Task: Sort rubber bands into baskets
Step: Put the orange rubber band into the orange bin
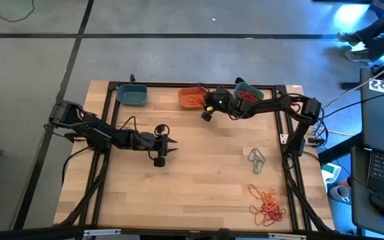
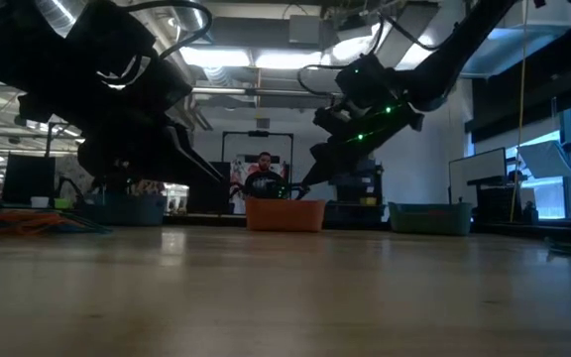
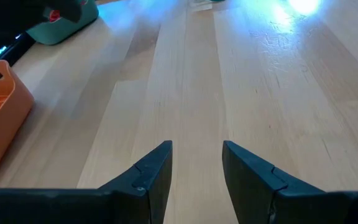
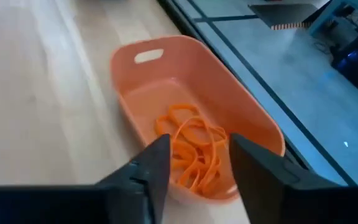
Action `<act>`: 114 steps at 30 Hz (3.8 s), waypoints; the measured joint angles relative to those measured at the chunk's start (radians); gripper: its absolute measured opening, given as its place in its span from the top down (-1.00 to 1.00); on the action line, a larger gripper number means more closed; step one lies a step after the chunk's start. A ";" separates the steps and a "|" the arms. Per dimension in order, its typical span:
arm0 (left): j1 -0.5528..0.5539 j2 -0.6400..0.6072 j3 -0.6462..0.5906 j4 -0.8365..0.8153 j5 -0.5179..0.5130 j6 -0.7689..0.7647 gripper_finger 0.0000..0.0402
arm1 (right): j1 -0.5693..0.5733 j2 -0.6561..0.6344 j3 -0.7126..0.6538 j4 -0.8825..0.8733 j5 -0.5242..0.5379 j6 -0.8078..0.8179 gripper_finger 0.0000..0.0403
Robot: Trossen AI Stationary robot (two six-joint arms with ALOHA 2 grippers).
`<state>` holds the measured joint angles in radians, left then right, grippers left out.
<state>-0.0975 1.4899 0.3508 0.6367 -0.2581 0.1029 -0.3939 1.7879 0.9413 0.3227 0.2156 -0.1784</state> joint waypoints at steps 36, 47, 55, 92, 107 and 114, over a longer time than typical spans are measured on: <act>0.029 -0.403 0.343 -1.717 -0.065 -0.592 0.31 | 0.427 -0.167 -0.121 -0.210 -0.025 0.150 0.03; 0.132 -0.184 0.329 -1.714 -0.034 -0.572 0.31 | 0.427 -0.167 -0.121 -0.212 -0.025 0.148 0.03; 0.167 -0.027 0.334 -1.685 -0.032 -0.523 0.32 | 0.427 -0.167 -0.121 -0.214 -0.026 0.148 0.03; 0.185 -0.090 0.345 -1.667 0.082 -0.384 0.82 | 0.427 -0.167 -0.121 -0.220 -0.026 0.156 0.03; 0.185 -0.026 0.345 -1.614 0.089 -0.369 0.94 | 0.427 -0.167 -0.121 -0.220 -0.026 0.156 0.03; 0.153 -0.028 0.353 -1.624 0.065 -0.377 0.99 | 0.427 -0.167 -0.121 -0.221 -0.027 0.155 0.03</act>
<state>0.0553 1.4616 0.7035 -0.9870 -0.1928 -0.2740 0.0334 1.6211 0.8200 0.1013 0.1890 -0.0231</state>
